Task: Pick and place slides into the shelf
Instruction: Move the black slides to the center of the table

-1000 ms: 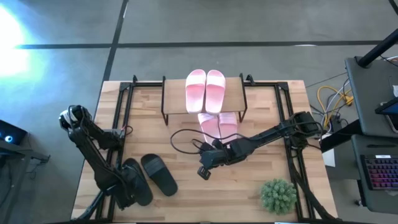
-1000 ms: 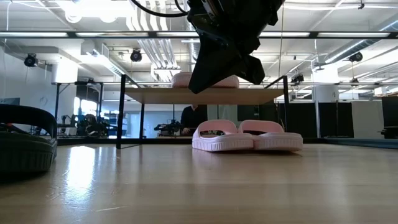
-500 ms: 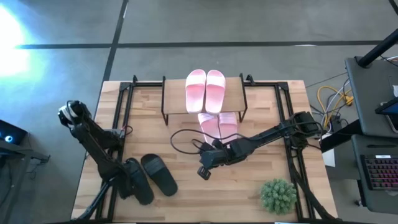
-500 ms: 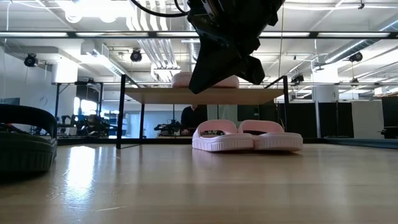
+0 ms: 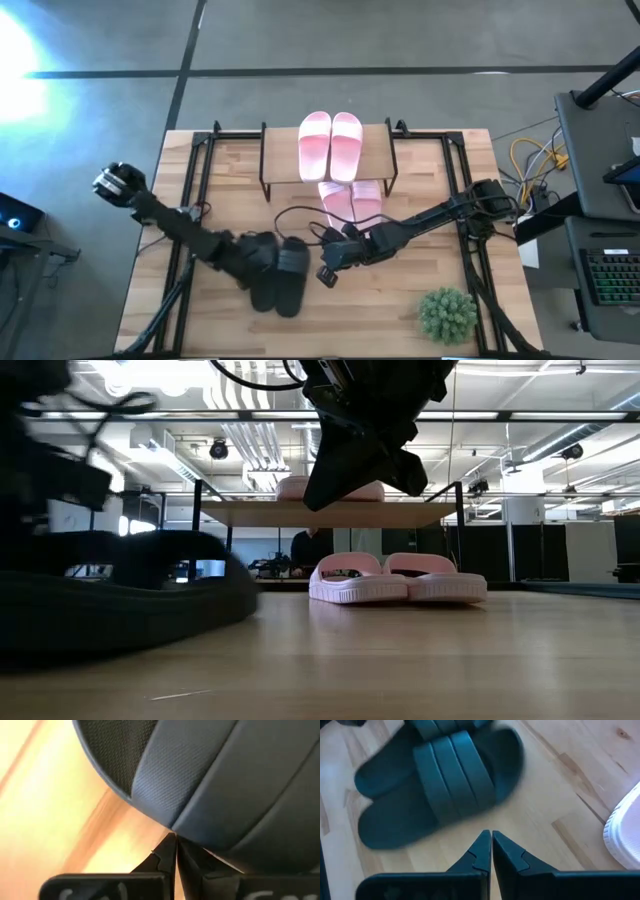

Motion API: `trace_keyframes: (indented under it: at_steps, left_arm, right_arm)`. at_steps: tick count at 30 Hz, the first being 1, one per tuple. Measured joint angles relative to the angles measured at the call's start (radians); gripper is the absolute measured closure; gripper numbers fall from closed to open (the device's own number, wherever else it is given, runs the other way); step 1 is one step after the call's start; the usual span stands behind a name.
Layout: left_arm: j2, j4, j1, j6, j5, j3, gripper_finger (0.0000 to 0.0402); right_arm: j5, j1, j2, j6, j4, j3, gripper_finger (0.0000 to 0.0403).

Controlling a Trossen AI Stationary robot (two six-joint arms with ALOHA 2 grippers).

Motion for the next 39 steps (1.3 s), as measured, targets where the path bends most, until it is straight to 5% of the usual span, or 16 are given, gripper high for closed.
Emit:
trace_keyframes:
  at_steps: [6, 13, 19, 39]
  left_arm:
    - [0.038, 0.193, 0.164, 0.227, 0.004, 0.025, 0.0401]
    - [0.052, -0.051, 0.187, 0.319, 0.033, 0.096, 0.0402]
    - [-0.010, -0.189, 0.088, 0.218, 0.057, 0.126, 0.0402]
    - [0.096, 0.148, -0.175, -0.099, 0.061, 0.125, 0.0402]
  right_arm:
    - [0.000, 0.000, 0.000, 0.039, -0.002, 0.000, 0.0394]
    - [-0.092, 0.018, 0.000, 0.077, -0.009, 0.000, 0.0394]
    - [-0.211, 0.069, 0.000, 0.171, -0.034, -0.011, 0.0394]
    - [-0.220, 0.066, 0.083, 0.296, 0.133, -0.069, 0.0394]
